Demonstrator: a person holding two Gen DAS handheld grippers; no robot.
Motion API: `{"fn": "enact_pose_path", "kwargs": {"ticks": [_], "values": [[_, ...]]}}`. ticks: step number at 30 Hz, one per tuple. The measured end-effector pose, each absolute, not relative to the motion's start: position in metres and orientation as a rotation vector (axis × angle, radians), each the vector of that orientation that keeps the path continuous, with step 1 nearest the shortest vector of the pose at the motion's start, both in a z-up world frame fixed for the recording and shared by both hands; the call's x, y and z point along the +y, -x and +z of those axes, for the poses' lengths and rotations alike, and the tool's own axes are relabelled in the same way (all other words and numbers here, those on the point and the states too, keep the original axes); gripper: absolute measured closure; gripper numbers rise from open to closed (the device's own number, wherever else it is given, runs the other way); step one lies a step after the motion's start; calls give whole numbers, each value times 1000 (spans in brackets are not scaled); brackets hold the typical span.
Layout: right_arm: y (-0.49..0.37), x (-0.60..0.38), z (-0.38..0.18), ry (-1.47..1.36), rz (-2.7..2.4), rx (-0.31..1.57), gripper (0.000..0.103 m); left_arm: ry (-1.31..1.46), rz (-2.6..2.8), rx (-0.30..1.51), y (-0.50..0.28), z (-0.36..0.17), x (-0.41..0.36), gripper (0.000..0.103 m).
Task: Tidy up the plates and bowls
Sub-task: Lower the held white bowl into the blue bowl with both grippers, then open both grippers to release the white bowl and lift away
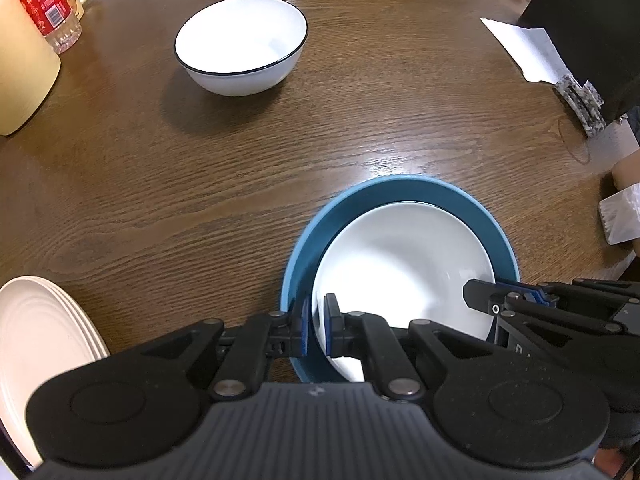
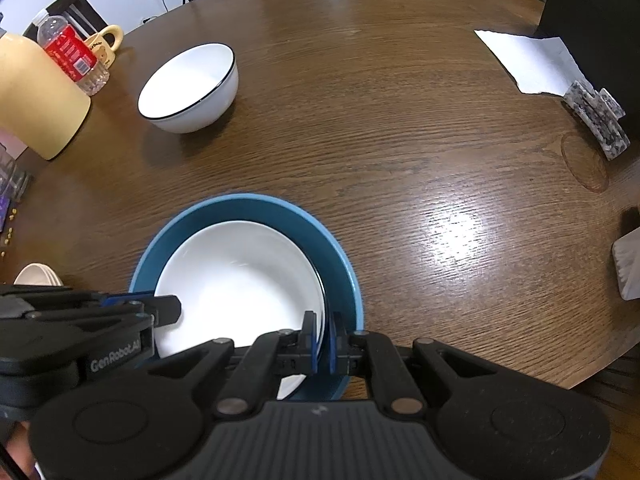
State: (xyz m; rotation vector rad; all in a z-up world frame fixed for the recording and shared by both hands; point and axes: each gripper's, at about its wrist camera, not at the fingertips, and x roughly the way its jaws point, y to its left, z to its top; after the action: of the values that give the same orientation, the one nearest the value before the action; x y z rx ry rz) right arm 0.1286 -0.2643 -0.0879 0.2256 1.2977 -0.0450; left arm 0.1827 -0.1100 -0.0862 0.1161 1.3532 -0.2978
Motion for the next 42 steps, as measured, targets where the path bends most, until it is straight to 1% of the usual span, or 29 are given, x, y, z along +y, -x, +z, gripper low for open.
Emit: {"fn": "enact_pose_path", "kwargs": {"ticks": [6, 15, 17, 19, 26, 27, 28, 30, 31, 32, 33, 35, 36, 37, 38, 40, 41, 42], "values": [[-132, -264, -89, -226, -43, 1303, 96, -107, -298, 1359, -182, -86, -109, 94], [-135, -265, -89, -244, -28, 1319, 87, -75, -305, 1357, -183, -83, -105, 92], [-135, -266, -87, -242, -29, 1314, 81, -64, -314, 1351, -183, -80, -105, 92], [-135, -267, -84, -249, -22, 1313, 79, -62, -313, 1346, -182, -77, -105, 92], [-132, -267, -72, -247, -9, 1292, 76, -20, -324, 1316, -180, -63, -97, 91], [-131, -268, -68, -252, -3, 1285, 76, -13, -325, 1307, -180, -59, -94, 86], [-130, -268, -64, -253, 1, 1275, 74, -6, -325, 1296, -179, -55, -92, 78], [-127, -269, -55, -253, 9, 1253, 67, 6, -324, 1272, -178, -47, -87, 70], [-125, -269, -50, -255, 14, 1241, 63, 10, -322, 1259, -177, -43, -85, 67], [-123, -270, -46, -256, 17, 1230, 58, 16, -322, 1244, -176, -39, -83, 65], [-121, -271, -42, -256, 18, 1220, 55, 23, -323, 1231, -175, -34, -80, 61], [-116, -272, -35, -255, 14, 1205, 44, 34, -317, 1201, -172, -26, -75, 54], [-115, -273, -32, -255, 10, 1198, 40, 37, -314, 1189, -171, -22, -72, 50], [-113, -274, -29, -255, 8, 1192, 32, 38, -308, 1174, -169, -19, -69, 43], [-111, -275, -26, -257, 6, 1184, 24, 38, -301, 1161, -167, -16, -66, 39], [-108, -276, -21, -262, -1, 1171, 15, 43, -291, 1133, -163, -11, -60, 19], [-106, -277, -18, -261, -5, 1164, 10, 45, -285, 1117, -161, -8, -56, 14], [-105, -277, -15, -262, -10, 1157, 9, 47, -281, 1107, -158, -7, -53, 4]]}}
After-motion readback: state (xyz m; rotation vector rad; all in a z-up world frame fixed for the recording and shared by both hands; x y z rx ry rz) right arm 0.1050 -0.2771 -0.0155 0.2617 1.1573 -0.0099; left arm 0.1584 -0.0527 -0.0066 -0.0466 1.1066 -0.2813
